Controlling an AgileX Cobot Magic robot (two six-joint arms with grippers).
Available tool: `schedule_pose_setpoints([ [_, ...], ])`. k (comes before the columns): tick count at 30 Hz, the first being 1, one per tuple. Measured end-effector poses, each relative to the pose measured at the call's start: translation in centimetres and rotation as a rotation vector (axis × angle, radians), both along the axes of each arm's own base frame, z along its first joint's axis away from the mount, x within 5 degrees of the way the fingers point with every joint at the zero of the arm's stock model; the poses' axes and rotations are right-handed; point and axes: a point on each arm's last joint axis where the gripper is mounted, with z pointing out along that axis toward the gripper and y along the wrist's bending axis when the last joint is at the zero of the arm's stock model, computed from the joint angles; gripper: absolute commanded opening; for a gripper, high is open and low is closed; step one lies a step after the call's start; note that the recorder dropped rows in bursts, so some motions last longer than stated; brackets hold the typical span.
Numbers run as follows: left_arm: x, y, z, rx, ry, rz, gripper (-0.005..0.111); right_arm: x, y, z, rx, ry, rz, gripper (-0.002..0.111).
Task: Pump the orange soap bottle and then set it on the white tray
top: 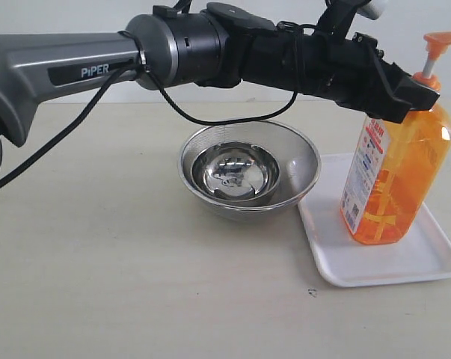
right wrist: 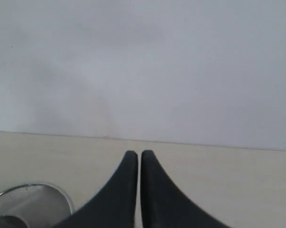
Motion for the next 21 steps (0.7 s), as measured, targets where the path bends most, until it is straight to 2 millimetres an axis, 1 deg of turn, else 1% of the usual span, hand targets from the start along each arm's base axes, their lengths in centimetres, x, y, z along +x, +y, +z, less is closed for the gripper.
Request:
schedule_pose_setpoints([
  [3, 0.0, 0.0, 0.0, 0.000, 0.000, 0.000, 0.005, -0.2, 0.2, -0.1, 0.021, 0.079, 0.029, 0.000],
  [5, 0.0, 0.0, 0.0, 0.001, -0.001, 0.000, 0.005, -0.4, 0.7, 0.0, 0.053, 0.103, 0.076, 0.000],
  [7, 0.0, 0.0, 0.0, 0.003, -0.002, -0.001, 0.005, -0.6, 1.1, 0.1, 0.066, 0.108, 0.120, 0.000],
  [21, -0.1, 0.0, -0.1, 0.007, -0.003, -0.014, 0.005, -0.7, 1.3, 0.1, 0.073, 0.117, 0.145, 0.000],
])
